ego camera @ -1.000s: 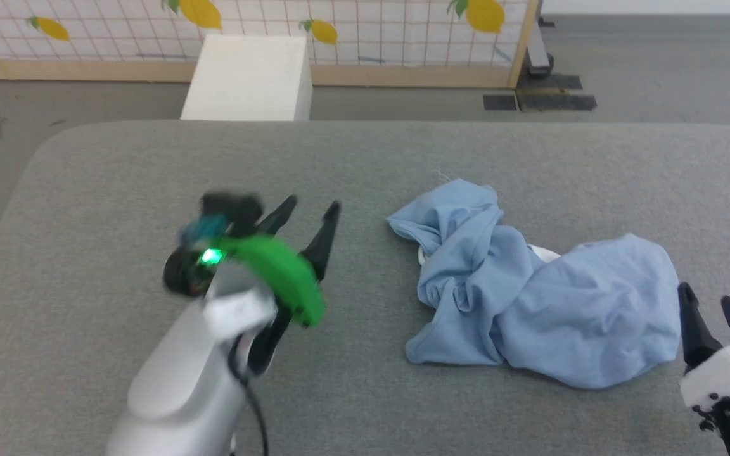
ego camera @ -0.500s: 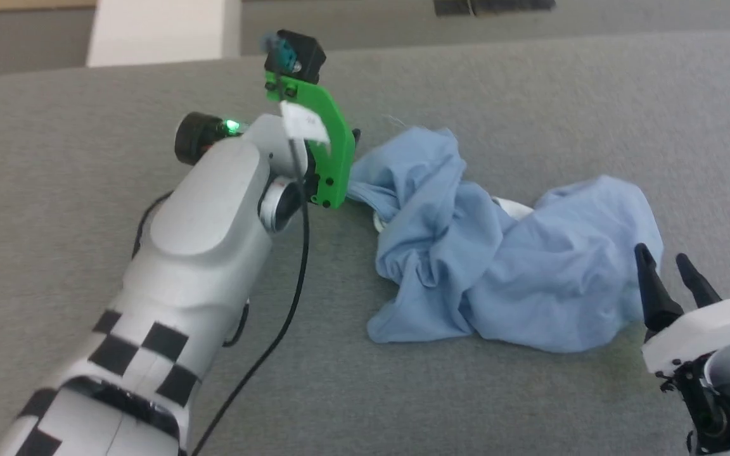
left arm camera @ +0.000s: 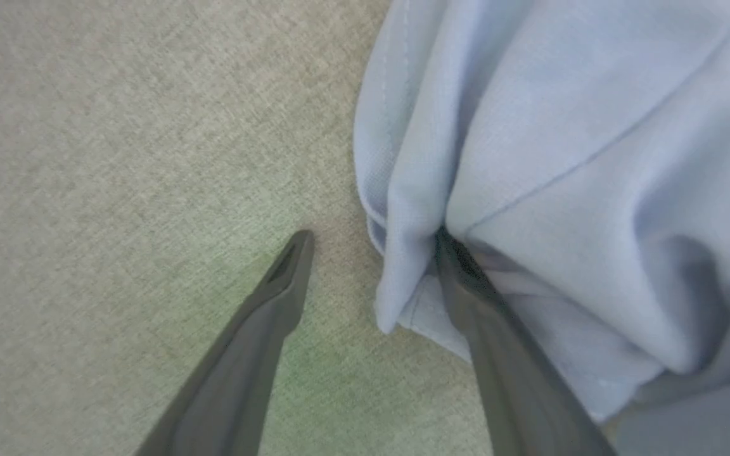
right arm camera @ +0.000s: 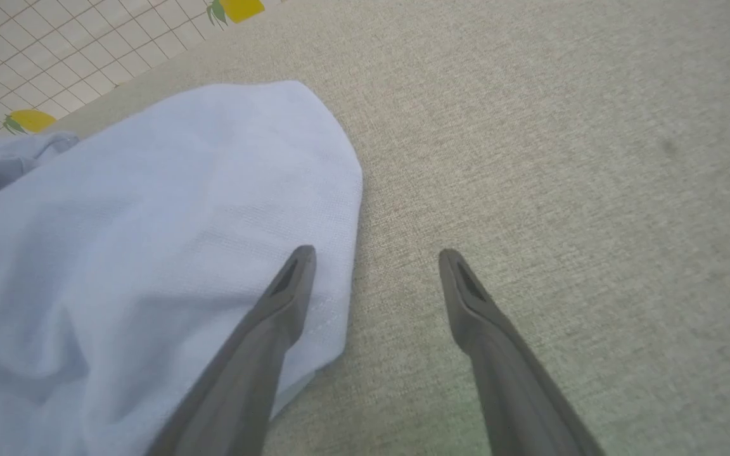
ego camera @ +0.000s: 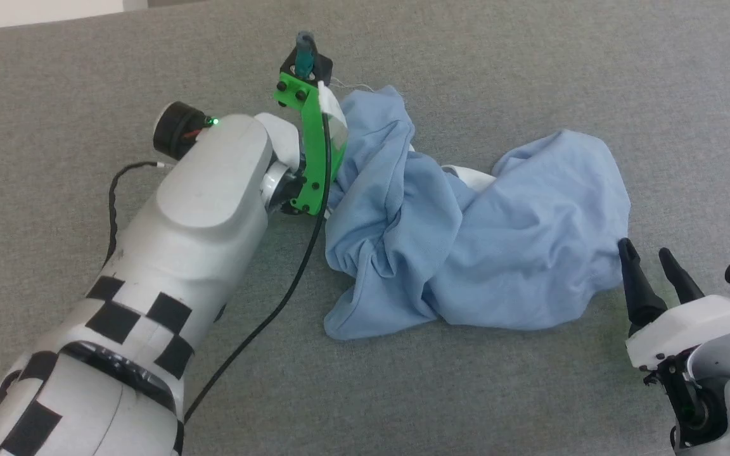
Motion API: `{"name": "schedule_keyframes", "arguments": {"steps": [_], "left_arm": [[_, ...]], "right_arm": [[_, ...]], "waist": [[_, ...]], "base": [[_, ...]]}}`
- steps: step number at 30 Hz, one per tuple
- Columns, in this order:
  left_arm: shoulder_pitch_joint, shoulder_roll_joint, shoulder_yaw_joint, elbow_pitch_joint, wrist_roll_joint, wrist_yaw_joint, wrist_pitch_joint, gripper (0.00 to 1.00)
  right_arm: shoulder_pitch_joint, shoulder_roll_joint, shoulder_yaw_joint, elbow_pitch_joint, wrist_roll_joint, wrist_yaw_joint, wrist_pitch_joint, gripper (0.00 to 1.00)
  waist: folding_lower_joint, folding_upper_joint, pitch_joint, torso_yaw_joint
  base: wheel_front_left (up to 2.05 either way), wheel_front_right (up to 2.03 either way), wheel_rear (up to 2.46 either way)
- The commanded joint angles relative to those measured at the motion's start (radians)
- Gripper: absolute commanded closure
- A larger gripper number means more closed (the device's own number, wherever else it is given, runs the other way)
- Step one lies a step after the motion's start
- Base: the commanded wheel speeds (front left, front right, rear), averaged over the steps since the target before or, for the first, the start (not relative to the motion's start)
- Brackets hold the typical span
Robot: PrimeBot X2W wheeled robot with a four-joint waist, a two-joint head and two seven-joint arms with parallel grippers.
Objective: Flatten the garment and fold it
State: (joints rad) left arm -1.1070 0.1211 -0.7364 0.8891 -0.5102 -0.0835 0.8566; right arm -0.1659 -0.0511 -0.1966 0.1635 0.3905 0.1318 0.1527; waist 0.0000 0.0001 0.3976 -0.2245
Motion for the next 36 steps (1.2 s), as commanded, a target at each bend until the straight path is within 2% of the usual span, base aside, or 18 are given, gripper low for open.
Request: {"name": "schedule_keyframes", "arguments": {"steps": [1, 2, 6, 12, 21, 24, 29, 32, 36], "left_arm": [[0.053, -0.012, -0.017, 0.028, -0.003, -0.015, 0.026, 0.62], [0.058, -0.016, -0.014, 0.026, -0.014, -0.018, 0.028, 1.0], [0.071, -0.026, 0.005, 0.003, -0.058, -0.028, 0.01, 1.0], [0.067, -0.026, 0.084, -0.047, -0.131, -0.03, -0.103, 1.0], [0.082, 0.022, 0.225, -0.161, -0.228, -0.022, -0.289, 1.0], [0.113, 0.058, 0.272, -0.203, -0.252, -0.002, -0.332, 1.0], [0.229, 0.143, 0.358, -0.283, -0.297, 0.061, -0.371, 1.0], [0.342, 0.187, 0.404, -0.331, -0.328, 0.106, -0.374, 1.0], [0.518, 0.212, 0.443, -0.374, -0.375, 0.153, -0.368, 1.0]], "right_arm": [[-0.018, 0.001, 0.003, 0.005, 0.008, -0.001, -0.008, 0.0], [-0.019, 0.001, 0.004, 0.007, 0.008, -0.001, -0.01, 0.0], [-0.02, 0.001, 0.002, 0.017, -0.001, -0.001, -0.015, 0.0], [-0.01, 0.001, -0.007, 0.026, -0.02, -0.001, -0.009, 0.0], [0.018, 0.001, -0.033, 0.009, -0.058, -0.001, 0.024, 0.0], [0.03, 0.001, -0.038, -0.002, -0.063, -0.001, 0.037, 0.0], [0.05, 0.001, -0.045, -0.021, -0.07, -0.001, 0.056, 0.0], [0.058, 0.001, -0.048, -0.034, -0.073, -0.001, 0.068, 0.0], [0.063, 0.001, -0.05, -0.048, -0.075, -0.001, 0.079, 0.0]], "waist": [[0.0, -0.0001, 0.011, -0.005], [0.0, -0.0001, 0.01, -0.002], [0.0, -0.0001, -0.002, 0.022], [0.0, -0.0001, -0.054, 0.074], [0.0, -0.0001, -0.152, 0.187], [0.0, -0.0001, -0.174, 0.222], [0.0, -0.0001, -0.202, 0.276], [0.0, -0.0001, -0.209, 0.299], [0.0, -0.0001, -0.21, 0.316]], "base": [[0.0, 0.0, 0.0], [0.0, 0.0, 0.0], [0.0, 0.0, 0.0], [0.0, 0.0, 0.0], [0.0, 0.0, 0.0], [0.0, 0.0, 0.0], [0.0, 0.0, 0.0], [0.0, 0.0, 0.0], [0.0, 0.0, 0.0]]}}
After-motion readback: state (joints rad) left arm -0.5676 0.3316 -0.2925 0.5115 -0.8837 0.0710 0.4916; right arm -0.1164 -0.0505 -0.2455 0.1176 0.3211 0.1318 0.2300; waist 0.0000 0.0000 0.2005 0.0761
